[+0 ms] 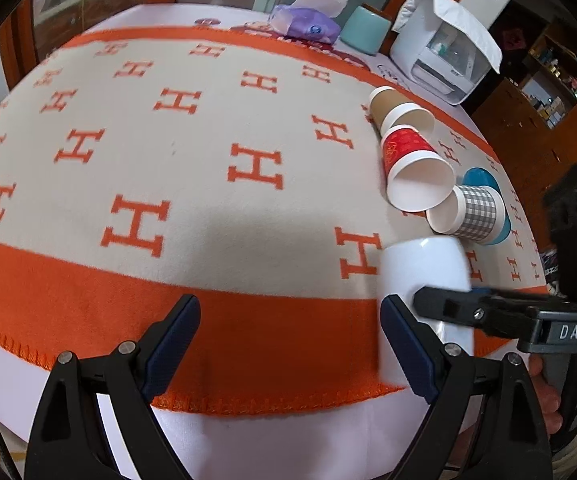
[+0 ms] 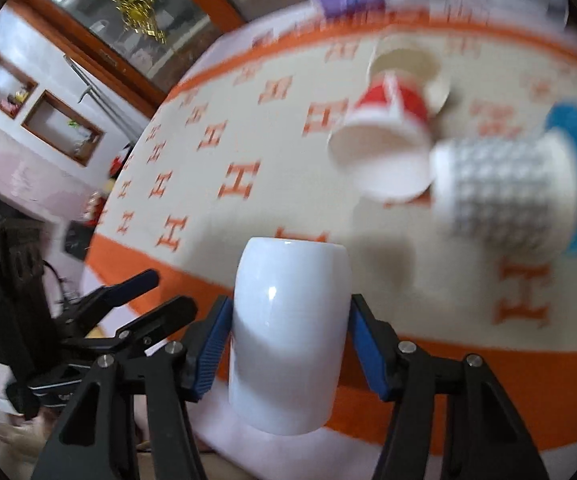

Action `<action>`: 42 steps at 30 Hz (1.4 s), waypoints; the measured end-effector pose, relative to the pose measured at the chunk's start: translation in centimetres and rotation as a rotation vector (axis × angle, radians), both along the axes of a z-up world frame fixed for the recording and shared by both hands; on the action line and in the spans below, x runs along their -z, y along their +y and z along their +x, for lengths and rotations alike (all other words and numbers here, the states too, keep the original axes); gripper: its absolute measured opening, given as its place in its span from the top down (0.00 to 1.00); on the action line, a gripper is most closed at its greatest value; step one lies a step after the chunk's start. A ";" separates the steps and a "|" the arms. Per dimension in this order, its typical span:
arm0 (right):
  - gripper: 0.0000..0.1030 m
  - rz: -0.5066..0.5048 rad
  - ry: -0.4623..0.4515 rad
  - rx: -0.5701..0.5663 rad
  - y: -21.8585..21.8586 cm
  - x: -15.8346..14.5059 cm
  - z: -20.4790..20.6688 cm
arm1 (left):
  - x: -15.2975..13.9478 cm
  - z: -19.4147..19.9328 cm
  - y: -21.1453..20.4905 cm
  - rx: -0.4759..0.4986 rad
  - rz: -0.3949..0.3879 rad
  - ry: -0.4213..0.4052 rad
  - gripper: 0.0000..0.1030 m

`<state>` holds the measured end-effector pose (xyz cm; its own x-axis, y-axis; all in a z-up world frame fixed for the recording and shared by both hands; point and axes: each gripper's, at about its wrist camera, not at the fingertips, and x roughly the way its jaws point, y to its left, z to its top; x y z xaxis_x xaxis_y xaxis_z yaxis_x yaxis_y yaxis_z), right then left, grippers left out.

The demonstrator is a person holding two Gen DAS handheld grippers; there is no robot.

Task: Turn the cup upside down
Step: 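Carry the white cup with the right tool and lower it onto the cloth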

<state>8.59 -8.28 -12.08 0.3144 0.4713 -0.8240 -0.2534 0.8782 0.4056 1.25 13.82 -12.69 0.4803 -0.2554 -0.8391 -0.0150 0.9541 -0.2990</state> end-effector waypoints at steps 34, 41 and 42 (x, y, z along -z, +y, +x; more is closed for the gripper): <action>0.43 -0.258 -0.532 0.001 1.0 1.1 -6.0 | 0.3 -0.2 -2.0 -0.139 0.085 -0.084 0.12; 0.43 -0.263 -0.522 -0.006 1.2 1.2 -6.2 | 0.2 -0.3 -2.1 -0.152 0.130 -0.071 0.10; 0.42 -0.259 -0.505 -0.015 1.3 1.2 -6.1 | 0.2 -0.3 -2.1 -0.156 0.134 -0.067 0.09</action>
